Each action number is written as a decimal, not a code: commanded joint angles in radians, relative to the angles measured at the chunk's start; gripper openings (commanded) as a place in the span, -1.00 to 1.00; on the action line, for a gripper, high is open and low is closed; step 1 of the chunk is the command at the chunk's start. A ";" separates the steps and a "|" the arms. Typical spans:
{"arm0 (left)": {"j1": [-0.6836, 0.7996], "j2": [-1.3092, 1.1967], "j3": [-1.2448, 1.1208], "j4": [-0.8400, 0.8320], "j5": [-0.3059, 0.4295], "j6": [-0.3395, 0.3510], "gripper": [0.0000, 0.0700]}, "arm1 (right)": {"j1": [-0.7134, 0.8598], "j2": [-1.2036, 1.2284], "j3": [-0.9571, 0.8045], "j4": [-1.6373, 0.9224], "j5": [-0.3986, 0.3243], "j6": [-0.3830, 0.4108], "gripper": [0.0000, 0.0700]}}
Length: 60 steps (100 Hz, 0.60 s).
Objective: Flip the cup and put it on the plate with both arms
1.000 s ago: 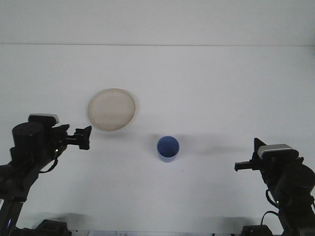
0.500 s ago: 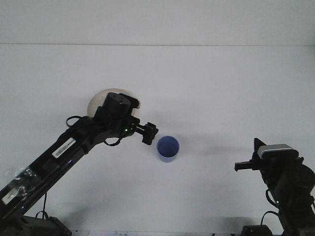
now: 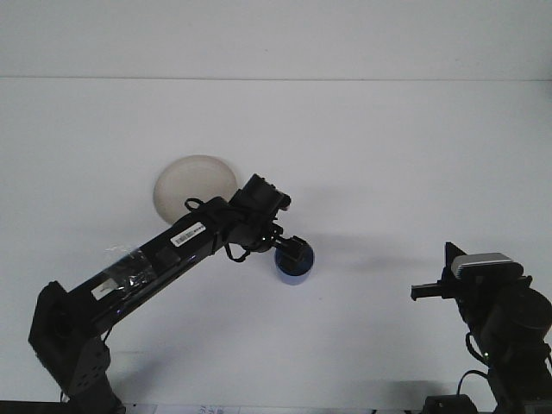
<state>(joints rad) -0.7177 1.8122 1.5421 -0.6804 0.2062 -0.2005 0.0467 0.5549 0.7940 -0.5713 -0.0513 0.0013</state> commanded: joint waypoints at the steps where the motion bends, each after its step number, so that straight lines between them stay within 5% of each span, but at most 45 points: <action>1: -0.016 0.040 0.021 0.002 -0.014 0.010 0.06 | 0.002 0.002 0.010 0.005 -0.001 0.010 -1.00; 10: -0.019 0.061 0.021 0.001 -0.014 0.026 -0.75 | 0.002 0.002 0.010 0.005 0.000 0.010 -1.00; 15: -0.022 0.065 0.021 0.000 -0.014 0.028 -1.00 | 0.002 0.002 0.010 0.002 0.000 0.010 -1.00; 33: -0.013 0.063 0.076 -0.085 -0.024 0.032 -0.99 | 0.002 0.002 0.010 -0.012 0.000 0.009 -1.00; 60: 0.130 0.062 0.326 -0.282 -0.132 0.091 -0.98 | 0.002 0.002 0.010 -0.013 0.000 0.008 -1.00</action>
<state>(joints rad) -0.6273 1.8580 1.7966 -0.9371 0.0887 -0.1390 0.0467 0.5549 0.7940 -0.5922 -0.0513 0.0013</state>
